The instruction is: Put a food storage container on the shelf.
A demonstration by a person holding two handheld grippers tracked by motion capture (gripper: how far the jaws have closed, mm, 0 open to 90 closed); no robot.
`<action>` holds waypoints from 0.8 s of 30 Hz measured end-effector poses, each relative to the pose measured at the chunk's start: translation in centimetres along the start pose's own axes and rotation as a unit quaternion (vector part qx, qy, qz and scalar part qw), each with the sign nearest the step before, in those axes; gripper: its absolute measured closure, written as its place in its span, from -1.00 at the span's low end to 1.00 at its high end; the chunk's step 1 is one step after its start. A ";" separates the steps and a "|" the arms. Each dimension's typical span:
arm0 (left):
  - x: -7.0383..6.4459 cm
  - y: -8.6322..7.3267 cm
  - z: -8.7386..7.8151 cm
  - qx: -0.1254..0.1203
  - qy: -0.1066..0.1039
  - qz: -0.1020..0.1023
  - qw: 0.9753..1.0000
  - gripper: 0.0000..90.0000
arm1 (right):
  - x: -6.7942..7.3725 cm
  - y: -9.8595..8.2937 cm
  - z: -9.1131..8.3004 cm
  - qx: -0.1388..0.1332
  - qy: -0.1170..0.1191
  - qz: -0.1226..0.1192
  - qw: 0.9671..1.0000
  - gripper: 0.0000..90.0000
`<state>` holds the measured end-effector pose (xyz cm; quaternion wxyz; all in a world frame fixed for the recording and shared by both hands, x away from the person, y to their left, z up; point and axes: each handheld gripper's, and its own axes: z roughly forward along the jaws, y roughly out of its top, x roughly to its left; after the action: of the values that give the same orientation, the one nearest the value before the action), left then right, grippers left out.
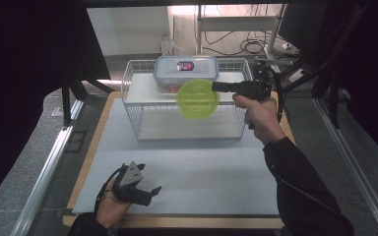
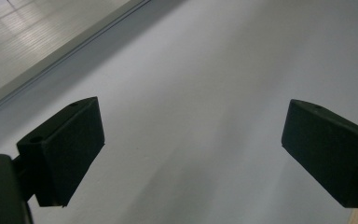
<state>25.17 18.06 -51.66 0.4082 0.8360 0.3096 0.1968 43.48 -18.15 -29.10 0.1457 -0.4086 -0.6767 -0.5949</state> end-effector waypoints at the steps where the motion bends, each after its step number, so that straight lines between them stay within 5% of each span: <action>1: 0.0 0.0 0.0 0.001 0.001 -0.001 1.000 -0.88 | 0.1 0.2 0.0 -0.002 -0.001 -0.002 1.000 0.86; 24: 0.1 0.0 -0.1 -0.004 -0.004 -0.008 1.000 -0.91 | 1.0 5.8 1.4 -0.056 -0.021 0.013 0.998 0.86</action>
<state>25.17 18.24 -51.61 0.4141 0.8326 0.3137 0.1920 47.50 -16.70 -24.76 0.1161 -0.4374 -0.6397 -0.6212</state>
